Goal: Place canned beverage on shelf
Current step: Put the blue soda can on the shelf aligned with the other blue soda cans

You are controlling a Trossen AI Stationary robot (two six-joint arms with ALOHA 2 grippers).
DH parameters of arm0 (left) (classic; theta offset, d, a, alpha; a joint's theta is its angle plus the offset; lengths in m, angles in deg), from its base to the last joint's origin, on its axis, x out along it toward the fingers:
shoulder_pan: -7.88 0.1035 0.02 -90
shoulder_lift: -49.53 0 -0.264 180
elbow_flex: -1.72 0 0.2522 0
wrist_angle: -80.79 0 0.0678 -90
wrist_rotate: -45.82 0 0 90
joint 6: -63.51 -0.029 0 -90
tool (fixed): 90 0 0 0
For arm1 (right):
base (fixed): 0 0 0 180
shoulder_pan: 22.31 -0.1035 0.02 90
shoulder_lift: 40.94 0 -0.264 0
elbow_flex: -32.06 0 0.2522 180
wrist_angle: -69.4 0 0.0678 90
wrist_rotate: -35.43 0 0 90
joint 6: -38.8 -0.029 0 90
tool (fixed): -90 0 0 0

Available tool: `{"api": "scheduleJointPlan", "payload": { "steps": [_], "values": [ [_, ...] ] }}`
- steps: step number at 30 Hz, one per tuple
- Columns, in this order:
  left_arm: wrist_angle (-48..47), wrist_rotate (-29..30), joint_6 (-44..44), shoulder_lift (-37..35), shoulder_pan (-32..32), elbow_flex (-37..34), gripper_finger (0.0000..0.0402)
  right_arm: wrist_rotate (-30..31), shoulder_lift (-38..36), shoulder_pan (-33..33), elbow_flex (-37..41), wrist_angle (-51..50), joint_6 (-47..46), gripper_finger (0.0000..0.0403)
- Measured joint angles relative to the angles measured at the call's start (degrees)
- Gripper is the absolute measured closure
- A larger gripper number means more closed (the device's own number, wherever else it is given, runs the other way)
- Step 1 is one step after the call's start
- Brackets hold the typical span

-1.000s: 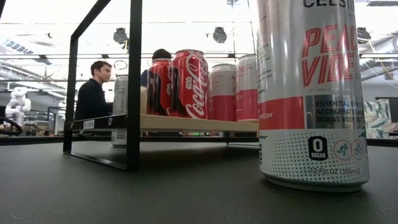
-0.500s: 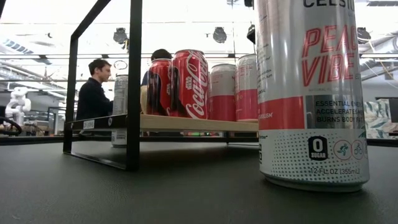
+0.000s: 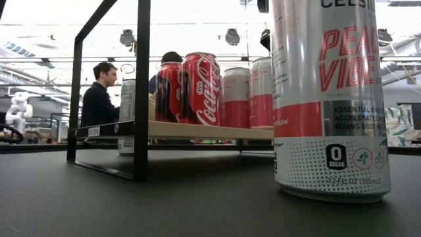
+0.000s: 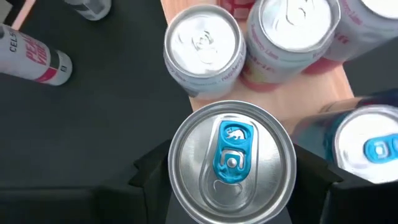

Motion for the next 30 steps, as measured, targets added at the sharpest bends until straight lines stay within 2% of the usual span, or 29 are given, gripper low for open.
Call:
{"api": "scheduleJointPlan", "payload": {
  "steps": [4,9,19,30],
  "values": [
    [0.0,0.0,0.0,0.0,0.0,0.0,0.0004,0.0,0.0,1.2,0.0,-2.8,-0.2,0.019],
    [0.0,0.1,0.0,0.0,0.0,0.0,0.0004,-4.7,-1.0,2.8,0.9,-3.2,-2.6,0.019],
    [0.2,0.5,1.6,0.0,0.0,0.0,0.0004,-4.3,-1.5,3.0,3.3,2.3,-2.2,0.019],
    [0.2,0.6,1.6,0.0,0.0,0.0,0.0004,-4.3,-1.4,3.0,6.2,3.8,-3.7,0.019]
  ]
}}
